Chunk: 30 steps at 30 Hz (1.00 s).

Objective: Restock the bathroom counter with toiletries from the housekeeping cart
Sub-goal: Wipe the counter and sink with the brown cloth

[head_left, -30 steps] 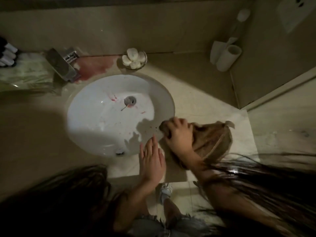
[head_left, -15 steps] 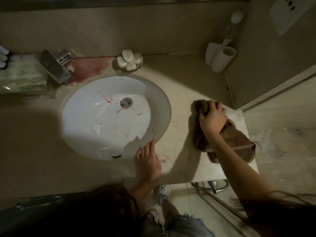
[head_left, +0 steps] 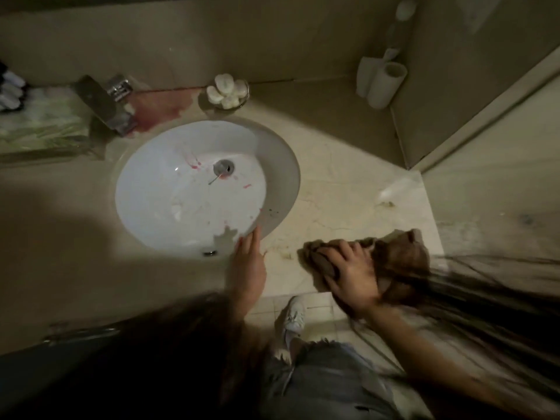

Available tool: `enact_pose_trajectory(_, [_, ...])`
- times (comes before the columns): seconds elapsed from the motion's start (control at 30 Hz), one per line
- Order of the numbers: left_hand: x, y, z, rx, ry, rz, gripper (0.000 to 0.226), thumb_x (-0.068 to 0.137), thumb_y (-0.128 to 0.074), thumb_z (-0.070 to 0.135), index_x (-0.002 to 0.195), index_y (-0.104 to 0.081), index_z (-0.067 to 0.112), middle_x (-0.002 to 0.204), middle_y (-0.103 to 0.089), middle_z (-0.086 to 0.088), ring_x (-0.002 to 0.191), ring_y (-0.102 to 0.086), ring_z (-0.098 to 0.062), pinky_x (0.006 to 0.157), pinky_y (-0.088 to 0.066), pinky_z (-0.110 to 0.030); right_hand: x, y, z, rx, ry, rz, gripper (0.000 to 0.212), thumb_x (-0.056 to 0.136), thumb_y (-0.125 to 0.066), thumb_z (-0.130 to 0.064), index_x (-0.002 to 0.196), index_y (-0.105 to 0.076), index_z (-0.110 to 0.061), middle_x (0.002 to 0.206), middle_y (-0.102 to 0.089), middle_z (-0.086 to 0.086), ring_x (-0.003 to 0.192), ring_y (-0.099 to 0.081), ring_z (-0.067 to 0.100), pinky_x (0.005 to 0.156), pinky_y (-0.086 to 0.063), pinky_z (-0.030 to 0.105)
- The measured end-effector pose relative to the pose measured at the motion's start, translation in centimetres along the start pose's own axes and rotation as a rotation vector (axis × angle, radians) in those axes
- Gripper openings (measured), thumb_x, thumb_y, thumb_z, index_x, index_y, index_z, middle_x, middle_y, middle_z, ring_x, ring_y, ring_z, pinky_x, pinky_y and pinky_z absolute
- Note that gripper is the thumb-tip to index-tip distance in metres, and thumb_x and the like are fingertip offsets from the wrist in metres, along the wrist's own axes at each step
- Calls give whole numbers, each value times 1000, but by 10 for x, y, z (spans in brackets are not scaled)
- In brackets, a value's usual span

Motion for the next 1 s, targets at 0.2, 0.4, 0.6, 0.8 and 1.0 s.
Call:
enact_pose_trajectory(0.2, [-11,-3,-19,81,-13,96,54,90,-31,18,140,-47,7,137,-54,-11,130,-41,-23,116,-23,-37,94,11,27,66,-718,143,37,79,-59,-29,111,-54,-12,117,-52,16,104,-49,40,83,-43,48])
enact_pose_trajectory(0.4, [-11,1,-20,14,21,34,53,90,-30,16,139,-47,6,139,-53,-12,132,-39,-25,117,-19,-34,97,-26,-63,-17,-424,75,37,74,-55,-33,106,-56,-15,106,-53,14,91,-51,36,73,-40,43])
enact_pose_trajectory(0.6, [-12,1,-21,-102,107,-22,74,88,-47,2,154,-16,18,153,-33,-6,144,-21,-35,112,-30,-42,20,-40,-106,32,-18,-13,33,75,-58,-36,106,-58,-25,102,-57,5,86,-57,31,68,-47,39])
enact_pose_trajectory(0.8, [-13,4,-12,-73,116,-9,73,85,-37,-1,153,-18,17,153,-34,-8,144,-20,-37,118,-21,-42,39,-3,2,-29,-261,65,39,75,-52,-38,107,-54,-17,101,-55,15,86,-54,39,68,-45,45])
enact_pose_trajectory(1.0, [-9,-1,-16,-27,-53,150,64,79,-26,5,141,-44,1,128,-58,-18,121,-52,-35,116,-27,-46,125,-12,-19,-52,-521,66,38,79,-62,-29,111,-52,-12,113,-51,16,99,-49,39,78,-40,47])
Point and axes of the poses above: each hand's wrist, its own x-axis towards the middle knuckle, its own y-axis out of the back of the hand, z = x × y, the point moved 1 cm from there along x, towards the middle knuckle
